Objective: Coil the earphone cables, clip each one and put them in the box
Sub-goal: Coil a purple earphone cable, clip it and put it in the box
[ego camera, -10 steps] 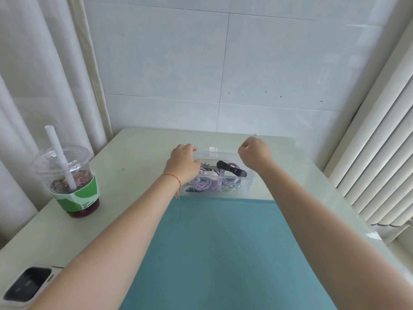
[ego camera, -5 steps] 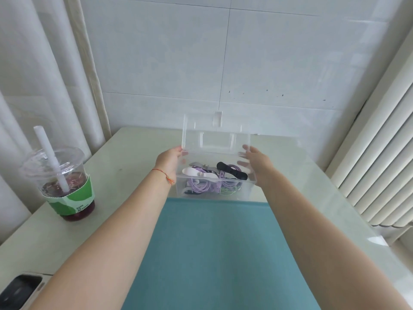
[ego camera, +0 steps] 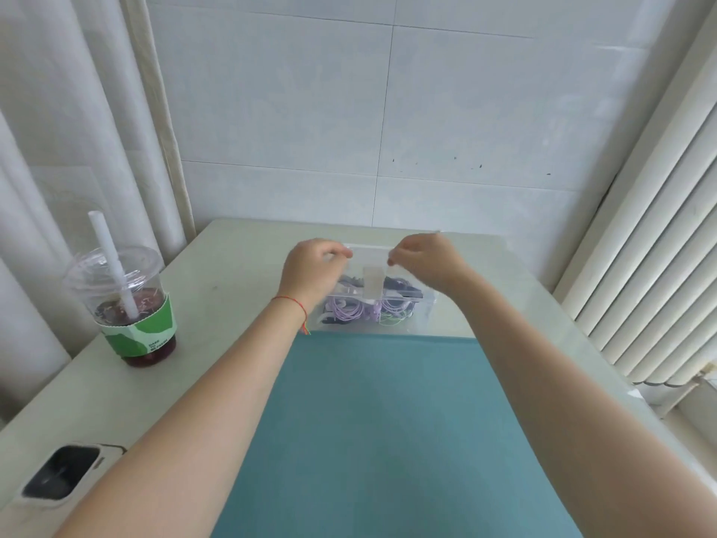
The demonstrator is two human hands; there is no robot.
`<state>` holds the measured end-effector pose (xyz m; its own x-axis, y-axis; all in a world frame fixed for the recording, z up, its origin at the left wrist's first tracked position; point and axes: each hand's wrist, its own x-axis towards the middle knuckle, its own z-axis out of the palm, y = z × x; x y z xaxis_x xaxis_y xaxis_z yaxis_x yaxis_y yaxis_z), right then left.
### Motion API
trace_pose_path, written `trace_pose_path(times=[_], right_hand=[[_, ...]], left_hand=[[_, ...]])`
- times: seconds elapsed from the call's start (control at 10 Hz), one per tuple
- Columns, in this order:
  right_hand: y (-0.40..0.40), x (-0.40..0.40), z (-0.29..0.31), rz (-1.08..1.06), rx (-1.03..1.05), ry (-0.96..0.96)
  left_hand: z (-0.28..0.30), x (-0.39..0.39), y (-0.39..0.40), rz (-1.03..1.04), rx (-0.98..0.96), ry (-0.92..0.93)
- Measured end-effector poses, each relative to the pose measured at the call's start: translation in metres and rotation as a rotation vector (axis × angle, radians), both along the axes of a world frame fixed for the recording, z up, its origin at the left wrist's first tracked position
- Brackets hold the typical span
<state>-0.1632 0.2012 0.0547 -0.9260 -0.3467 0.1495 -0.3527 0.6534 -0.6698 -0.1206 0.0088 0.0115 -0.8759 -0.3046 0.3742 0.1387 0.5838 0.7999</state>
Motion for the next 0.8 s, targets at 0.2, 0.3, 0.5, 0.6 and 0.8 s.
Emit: trace_pose_path(times=[0.2,0.3,0.5,0.6,0.8], right_hand=[[-0.008,0.015,-0.018,0.068,0.174,0.172],[-0.01,0.025,-0.021,0.086,0.222,0.205],[-0.017,0.033,-0.035,0.029,0.411,0.412],[-0.017,0.036,-0.041,0.01,0.442,0.499],[-0.011,0.036,-0.027,0.027,0.21,0.331]], left_hand=[[-0.024,0.009,0.009,-0.004,-0.319,-0.001],[-0.026,0.011,0.01,-0.014,-0.324,-0.038],[-0.027,0.01,0.012,-0.008,-0.318,-0.034],[-0.026,0.01,0.011,-0.005,-0.309,-0.039],[-0.013,0.012,0.012,-0.023,-0.333,-0.035]])
